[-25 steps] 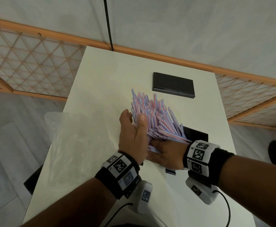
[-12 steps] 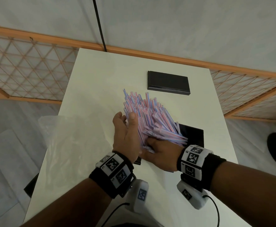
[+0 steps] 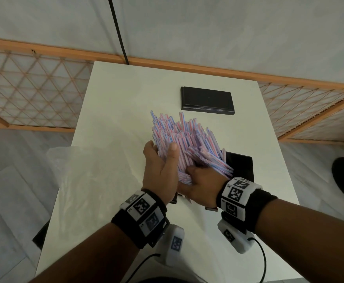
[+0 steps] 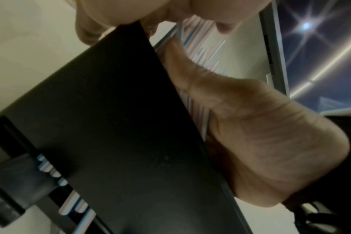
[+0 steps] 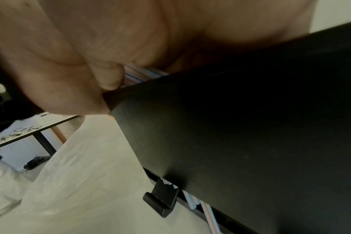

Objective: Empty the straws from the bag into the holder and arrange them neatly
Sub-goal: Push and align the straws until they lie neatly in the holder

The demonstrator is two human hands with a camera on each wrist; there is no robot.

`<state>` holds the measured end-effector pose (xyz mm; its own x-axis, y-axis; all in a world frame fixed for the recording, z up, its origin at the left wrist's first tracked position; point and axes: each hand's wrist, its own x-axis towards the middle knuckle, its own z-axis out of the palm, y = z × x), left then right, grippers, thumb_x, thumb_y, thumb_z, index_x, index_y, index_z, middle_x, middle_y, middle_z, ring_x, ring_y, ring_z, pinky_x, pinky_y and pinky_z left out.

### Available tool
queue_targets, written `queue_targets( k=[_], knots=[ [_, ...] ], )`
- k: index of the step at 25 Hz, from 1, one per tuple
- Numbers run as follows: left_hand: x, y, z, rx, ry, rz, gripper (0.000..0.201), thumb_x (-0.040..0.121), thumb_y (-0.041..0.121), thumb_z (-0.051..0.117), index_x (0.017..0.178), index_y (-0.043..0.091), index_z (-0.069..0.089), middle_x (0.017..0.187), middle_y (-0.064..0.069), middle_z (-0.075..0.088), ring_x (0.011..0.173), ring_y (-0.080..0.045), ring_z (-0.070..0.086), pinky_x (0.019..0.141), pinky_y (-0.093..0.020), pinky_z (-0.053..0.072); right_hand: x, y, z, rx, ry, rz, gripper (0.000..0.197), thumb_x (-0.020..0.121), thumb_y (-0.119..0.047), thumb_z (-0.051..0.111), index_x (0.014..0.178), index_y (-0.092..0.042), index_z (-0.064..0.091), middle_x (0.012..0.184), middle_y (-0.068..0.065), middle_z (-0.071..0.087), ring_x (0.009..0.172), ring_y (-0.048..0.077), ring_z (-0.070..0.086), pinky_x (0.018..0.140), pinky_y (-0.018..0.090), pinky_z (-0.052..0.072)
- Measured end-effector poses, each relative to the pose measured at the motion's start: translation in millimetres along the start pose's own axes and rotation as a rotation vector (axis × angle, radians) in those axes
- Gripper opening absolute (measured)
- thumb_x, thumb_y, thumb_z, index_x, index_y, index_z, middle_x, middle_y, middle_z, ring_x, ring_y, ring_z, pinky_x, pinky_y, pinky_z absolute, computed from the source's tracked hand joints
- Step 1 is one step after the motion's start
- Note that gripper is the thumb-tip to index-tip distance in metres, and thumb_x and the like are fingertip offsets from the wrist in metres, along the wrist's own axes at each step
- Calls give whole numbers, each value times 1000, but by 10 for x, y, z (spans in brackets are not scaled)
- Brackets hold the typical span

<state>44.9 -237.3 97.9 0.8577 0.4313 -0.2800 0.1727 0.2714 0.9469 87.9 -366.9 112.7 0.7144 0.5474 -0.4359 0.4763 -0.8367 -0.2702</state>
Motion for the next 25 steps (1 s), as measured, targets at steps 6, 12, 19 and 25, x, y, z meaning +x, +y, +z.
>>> queue_targets(
  k=[6, 12, 19, 25],
  knots=[
    [54, -40, -163, 192, -17, -32, 96, 70, 68, 75, 140, 14, 38, 121, 7, 68, 108, -8, 68, 99, -40, 55, -190, 20, -183, 160, -117, -12, 36, 86, -56, 65, 88, -21, 55, 71, -9, 55, 63, 13, 53, 65, 24, 40],
    [64, -49, -232, 610, -50, 54, 67, 63, 45, 92, 113, 21, 53, 103, 9, 64, 93, -13, 61, 75, -21, 47, -359, 233, -123, 257, -83, -10, 40, 84, -50, 69, 111, -22, 64, 93, -6, 70, 83, 14, 67, 79, 32, 54],
    [124, 51, -205, 768, -3, 201, 54, 66, 35, 91, 108, 19, 63, 107, -1, 72, 103, -23, 68, 82, -23, 45, -271, 22, -47, 287, -14, -20, 34, 91, -46, 62, 116, -23, 62, 95, -9, 58, 92, 15, 56, 74, 18, 33],
    [119, 197, -197, 798, 31, 211, 33, 69, 39, 88, 94, 26, 71, 96, 4, 78, 95, -20, 72, 74, -18, 42, -225, 8, -1, 283, -19, -17, 30, 84, -56, 61, 92, -27, 62, 87, -7, 61, 83, 15, 55, 75, 28, 44]
  ],
)
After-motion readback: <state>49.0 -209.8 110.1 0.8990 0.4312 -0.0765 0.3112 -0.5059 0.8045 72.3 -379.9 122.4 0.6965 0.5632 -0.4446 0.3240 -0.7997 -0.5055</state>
